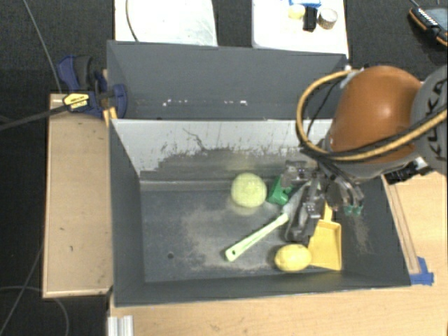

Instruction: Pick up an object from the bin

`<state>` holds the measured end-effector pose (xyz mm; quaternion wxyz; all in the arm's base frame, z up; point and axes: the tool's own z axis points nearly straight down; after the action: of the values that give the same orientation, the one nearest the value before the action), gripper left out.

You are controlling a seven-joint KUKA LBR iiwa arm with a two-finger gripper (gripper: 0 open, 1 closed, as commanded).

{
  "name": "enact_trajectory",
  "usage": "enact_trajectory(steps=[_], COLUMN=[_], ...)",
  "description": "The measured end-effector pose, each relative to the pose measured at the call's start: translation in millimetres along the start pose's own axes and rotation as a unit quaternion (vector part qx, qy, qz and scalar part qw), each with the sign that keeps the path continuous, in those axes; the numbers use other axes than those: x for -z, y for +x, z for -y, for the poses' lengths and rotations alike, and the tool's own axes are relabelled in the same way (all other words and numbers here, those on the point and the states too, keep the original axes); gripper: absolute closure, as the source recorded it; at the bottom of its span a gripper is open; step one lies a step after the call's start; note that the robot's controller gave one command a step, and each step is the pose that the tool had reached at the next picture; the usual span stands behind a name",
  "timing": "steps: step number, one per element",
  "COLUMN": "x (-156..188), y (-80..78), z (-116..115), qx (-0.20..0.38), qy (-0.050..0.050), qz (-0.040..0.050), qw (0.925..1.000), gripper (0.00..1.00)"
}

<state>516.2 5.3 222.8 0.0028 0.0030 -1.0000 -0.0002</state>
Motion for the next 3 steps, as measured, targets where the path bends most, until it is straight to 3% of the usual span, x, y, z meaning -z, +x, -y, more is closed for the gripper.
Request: enact_trajectory(steps=[1,2,3], x=[4,-93,-89], y=[-1.6,-39.0,-40.0], z=[0,30,38], qx=[0.0,0.227,0.242], qy=[0.0,0.002,0.001], qz=[0.0044,0.0067,0.0064], qw=[1.0,0.9738,0.9702], gripper=[0.0,0.0,0.0])
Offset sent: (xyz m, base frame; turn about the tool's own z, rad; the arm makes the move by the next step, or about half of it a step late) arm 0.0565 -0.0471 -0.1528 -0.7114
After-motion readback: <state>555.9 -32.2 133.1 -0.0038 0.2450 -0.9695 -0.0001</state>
